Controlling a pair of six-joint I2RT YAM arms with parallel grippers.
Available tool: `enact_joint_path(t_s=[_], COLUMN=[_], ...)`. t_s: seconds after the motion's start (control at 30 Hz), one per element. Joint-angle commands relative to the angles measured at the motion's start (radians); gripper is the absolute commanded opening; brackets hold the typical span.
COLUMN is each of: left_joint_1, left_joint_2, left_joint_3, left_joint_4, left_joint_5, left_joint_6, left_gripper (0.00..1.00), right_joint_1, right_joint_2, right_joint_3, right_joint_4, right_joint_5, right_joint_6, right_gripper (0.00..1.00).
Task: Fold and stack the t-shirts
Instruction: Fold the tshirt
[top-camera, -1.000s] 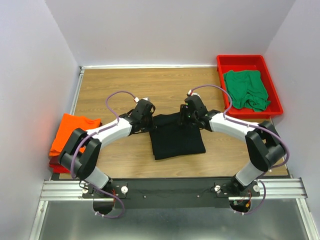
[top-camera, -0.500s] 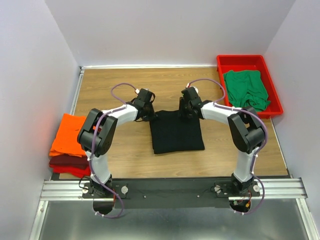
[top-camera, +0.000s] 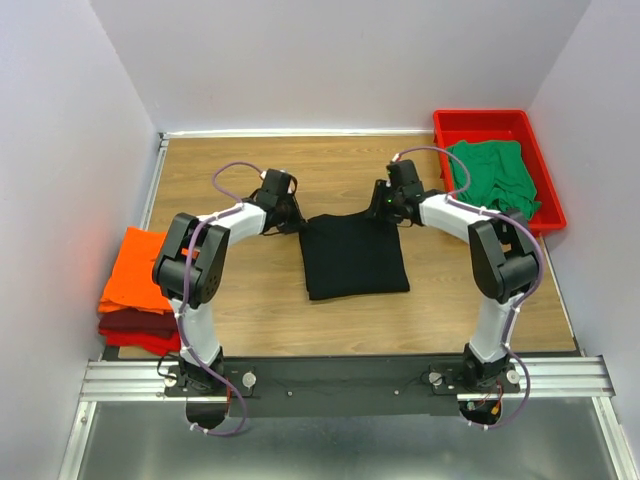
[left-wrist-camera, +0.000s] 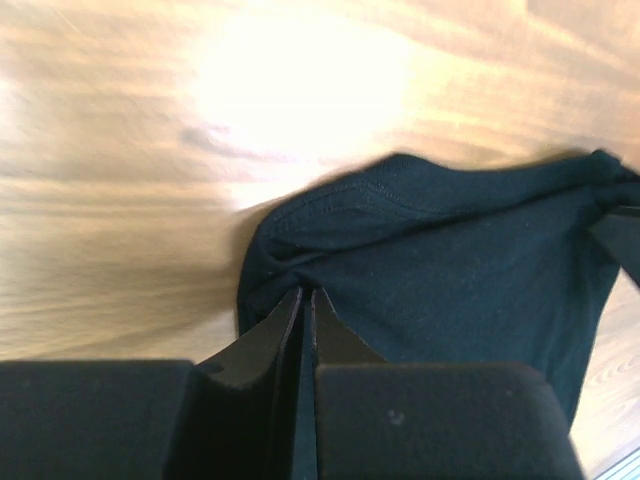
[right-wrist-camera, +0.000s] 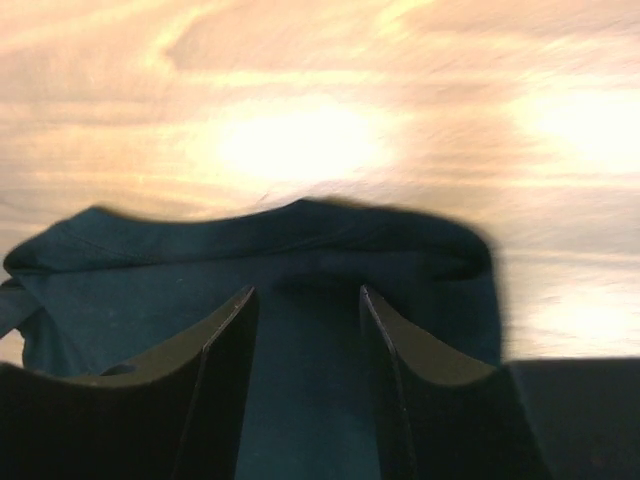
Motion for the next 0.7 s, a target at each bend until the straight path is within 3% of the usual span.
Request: enact_joint_path(t_s=[0.0, 0.37, 0.4, 0.53, 0.67], left_joint_1=[0.024, 0.061, 0.064, 0.067, 0.060], left_joint_2=[-0.009, -0.020, -0.041, -0.168, -0.279], left_joint_3=[0.072, 0.165, 0.159, 0.094, -0.044], left_joint_4=[-0.023, -0.040, -0.040, -0.048, -0.037], left_joint_5=[0.014, 0.071, 0.062, -0.006, -0.029], left_joint_6=[0.031, 0.082, 0.084, 0.079, 0.032], left_gripper=[0.14, 0.15, 0.16, 0.41, 0.44], right_joint_1=[-0.071, -0.131, -0.133, -0.138, -0.139], right_joint_2=[-0.017, 0.112, 0.107, 0.069, 0.040], right_joint_3=[0.023, 0.080, 0.078, 0.081, 0.084], right_joint_4=[-0.004, -0.002, -0.004, -0.007, -0.007], right_joint_5=[-0.102, -0.135, -0.132, -0.110, -0.115], right_joint_6=[0.020, 0.032, 0.029, 0.022, 0.014], right_gripper=[0.53, 0.51, 0.51, 0.52, 0.52])
